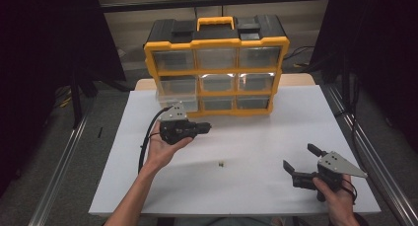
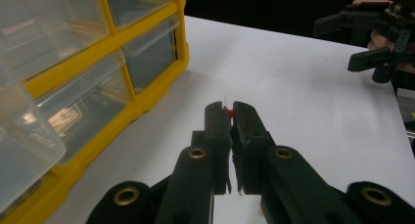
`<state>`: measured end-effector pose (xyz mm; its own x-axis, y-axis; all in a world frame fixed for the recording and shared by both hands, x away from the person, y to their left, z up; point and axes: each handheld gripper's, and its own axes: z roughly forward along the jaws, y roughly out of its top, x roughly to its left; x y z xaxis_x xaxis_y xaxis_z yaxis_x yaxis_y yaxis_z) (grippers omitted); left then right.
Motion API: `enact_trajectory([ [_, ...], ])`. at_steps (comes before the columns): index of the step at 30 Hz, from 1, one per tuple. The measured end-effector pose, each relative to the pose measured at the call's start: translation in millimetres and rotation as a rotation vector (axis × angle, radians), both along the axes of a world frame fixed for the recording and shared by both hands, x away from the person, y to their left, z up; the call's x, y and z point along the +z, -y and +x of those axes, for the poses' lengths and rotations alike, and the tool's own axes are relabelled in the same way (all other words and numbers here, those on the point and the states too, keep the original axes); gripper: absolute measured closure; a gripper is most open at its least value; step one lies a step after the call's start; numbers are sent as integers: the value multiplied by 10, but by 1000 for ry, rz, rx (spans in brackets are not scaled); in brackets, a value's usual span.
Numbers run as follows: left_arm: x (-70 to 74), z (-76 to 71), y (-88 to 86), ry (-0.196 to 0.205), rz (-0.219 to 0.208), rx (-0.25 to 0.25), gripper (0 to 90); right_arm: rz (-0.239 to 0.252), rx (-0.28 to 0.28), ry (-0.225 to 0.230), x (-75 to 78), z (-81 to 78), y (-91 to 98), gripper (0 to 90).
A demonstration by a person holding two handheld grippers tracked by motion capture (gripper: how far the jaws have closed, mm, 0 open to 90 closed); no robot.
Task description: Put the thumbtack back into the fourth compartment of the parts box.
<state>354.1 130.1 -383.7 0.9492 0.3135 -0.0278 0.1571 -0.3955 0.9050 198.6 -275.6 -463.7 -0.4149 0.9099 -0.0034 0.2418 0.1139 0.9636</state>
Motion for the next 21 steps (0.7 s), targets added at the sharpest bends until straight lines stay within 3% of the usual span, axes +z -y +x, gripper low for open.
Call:
enact_trajectory([
  [7, 124, -1, -122, 17, -51, 32, 859, 1, 1, 2, 0, 0, 3, 14],
  [9, 167, -5, -155, 28, -41, 44, 859, 1, 1, 1, 0, 0, 3, 14],
  [15, 259, -5, -268, 36, -66, 51, 859, -1, 3, 2, -1, 1, 1, 13],
  [21, 395, 8, -349, 61, -35, 69, 859, -4, 2, -3, 0, 4, -4, 13],
])
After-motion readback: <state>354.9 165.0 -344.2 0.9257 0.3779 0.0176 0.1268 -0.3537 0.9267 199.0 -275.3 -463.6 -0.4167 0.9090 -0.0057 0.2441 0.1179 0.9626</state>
